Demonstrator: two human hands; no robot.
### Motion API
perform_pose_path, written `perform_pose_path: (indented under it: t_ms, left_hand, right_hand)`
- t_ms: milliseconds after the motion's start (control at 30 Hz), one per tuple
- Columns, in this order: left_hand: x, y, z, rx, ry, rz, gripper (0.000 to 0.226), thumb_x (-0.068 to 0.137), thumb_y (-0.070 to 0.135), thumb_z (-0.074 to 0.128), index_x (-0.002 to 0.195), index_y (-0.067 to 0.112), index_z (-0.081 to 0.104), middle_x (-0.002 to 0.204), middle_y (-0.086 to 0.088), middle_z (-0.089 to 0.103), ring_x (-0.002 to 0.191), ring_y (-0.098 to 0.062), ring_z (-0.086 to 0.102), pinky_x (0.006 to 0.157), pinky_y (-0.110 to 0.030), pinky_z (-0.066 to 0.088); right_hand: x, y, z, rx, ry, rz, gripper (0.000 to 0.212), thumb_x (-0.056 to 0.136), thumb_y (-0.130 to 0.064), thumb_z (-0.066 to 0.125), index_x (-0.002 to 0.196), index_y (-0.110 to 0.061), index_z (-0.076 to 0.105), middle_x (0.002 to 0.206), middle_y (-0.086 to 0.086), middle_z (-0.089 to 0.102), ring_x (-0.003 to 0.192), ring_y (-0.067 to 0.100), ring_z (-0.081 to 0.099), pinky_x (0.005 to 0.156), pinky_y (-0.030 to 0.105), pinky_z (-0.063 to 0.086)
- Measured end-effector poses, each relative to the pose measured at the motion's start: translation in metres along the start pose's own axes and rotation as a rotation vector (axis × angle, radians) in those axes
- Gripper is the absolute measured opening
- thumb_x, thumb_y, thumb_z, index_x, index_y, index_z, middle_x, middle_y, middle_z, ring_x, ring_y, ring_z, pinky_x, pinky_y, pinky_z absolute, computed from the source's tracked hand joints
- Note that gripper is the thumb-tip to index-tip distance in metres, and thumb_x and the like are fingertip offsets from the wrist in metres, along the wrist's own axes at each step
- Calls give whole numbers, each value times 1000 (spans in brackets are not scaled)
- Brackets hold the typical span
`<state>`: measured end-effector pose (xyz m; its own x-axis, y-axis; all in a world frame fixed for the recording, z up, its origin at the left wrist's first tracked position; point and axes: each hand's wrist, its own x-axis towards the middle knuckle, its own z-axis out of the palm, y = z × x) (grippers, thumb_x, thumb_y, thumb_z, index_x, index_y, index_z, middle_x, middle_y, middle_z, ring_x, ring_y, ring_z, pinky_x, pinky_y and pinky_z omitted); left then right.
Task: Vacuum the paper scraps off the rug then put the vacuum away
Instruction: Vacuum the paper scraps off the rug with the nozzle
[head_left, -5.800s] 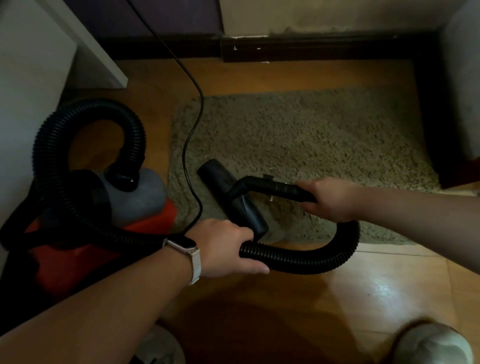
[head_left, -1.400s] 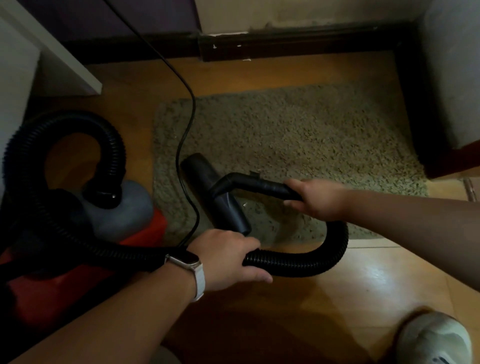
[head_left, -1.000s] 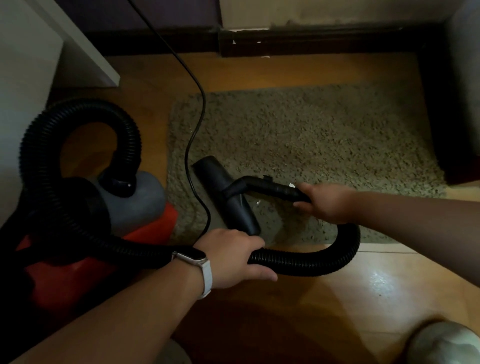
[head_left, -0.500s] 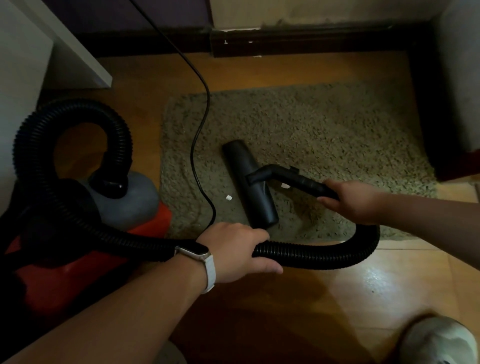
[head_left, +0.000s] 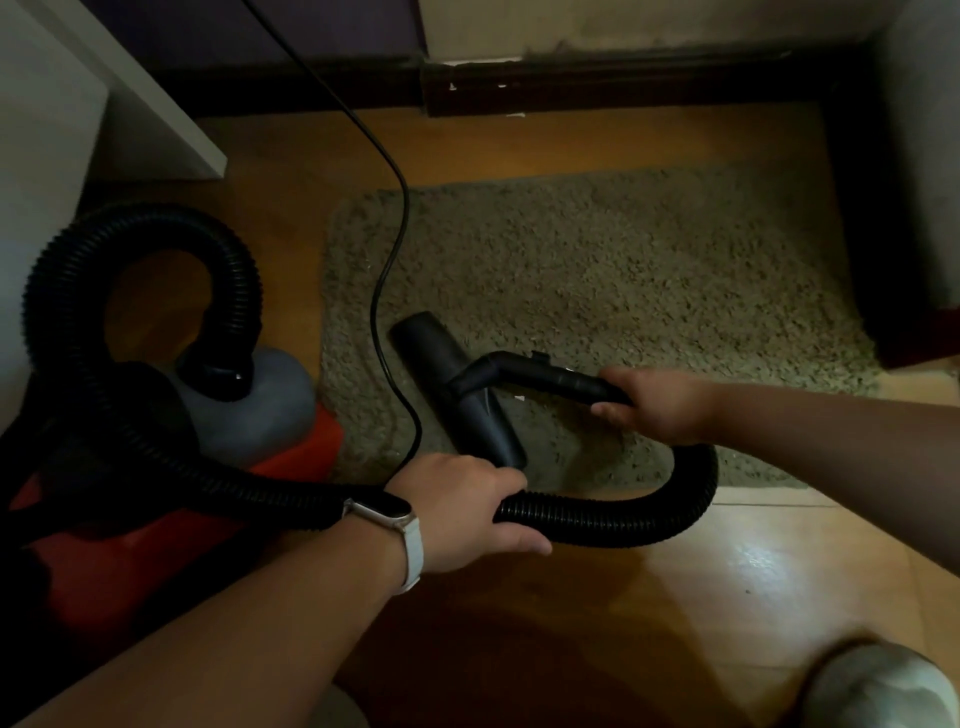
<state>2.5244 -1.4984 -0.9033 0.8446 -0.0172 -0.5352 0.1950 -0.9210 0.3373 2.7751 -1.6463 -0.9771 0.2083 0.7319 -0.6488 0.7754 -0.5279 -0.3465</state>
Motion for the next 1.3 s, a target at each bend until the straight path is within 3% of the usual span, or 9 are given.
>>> perform_pose_path:
  t_ms: [100,233,333,467,667,767,1000,1300]
  left_hand:
    - [1,-2,3,17,-3,1,58,80,88,33,95,35,51,78,11,53,67,-7,52,56,-28,40]
    - [1,-5,4,12,0,11,57,80,88,32,94,36,50,76,12,50,62,-2,44,52,-26,29]
    - [2,-8,5,-1,-1,13,56,80,87,34,94,35,51,76,12,50,63,-4,45,52,-26,30]
    - [3,-11,6,-15,-8,11,55,81,86,35,94,35,51,77,12,51,66,-6,49,56,-28,37]
    - [5,-16,7,-27,-8,36,50,81,86,37,88,37,45,76,13,50,64,-4,47,55,-28,36]
    - [5,-15,6,-21,-3,45,49,81,87,36,86,38,42,74,13,48,62,-1,44,53,-28,32]
    - [-5,-12,5,-7,-44,18,56,81,87,36,95,35,51,78,11,53,67,-6,51,54,-28,34]
    - [-17,-2,0,-9,3,1,53,81,85,39,91,35,51,76,11,52,66,-5,49,54,-29,34]
  right_hand:
    - [9,1,12,2,5,38,28,98,-59,44,109,-34,43,84,-7,57,71,7,54,58,28,38]
    - [15,0,28,-7,31,96,37,94,-68,39,103,-32,37,80,-5,53,70,13,54,60,31,41]
    - [16,-2,35,-35,44,128,44,94,-70,35,112,-30,38,78,-5,52,67,10,53,51,29,34]
    - [16,-6,33,-132,63,148,51,95,-70,31,123,-27,35,78,-5,54,65,12,55,52,30,38]
    - [9,-19,23,-288,219,139,39,96,-66,32,96,-28,27,68,-6,43,53,11,43,41,28,28]
    - [7,-24,17,-337,226,126,39,97,-64,34,95,-26,26,67,-7,42,52,13,44,42,29,30]
    - [7,-33,25,-305,180,148,46,98,-62,35,117,-21,41,74,-5,52,58,13,52,43,27,33]
    - [2,-29,27,-252,171,116,54,97,-67,30,129,-24,38,73,-5,55,58,12,55,44,28,38]
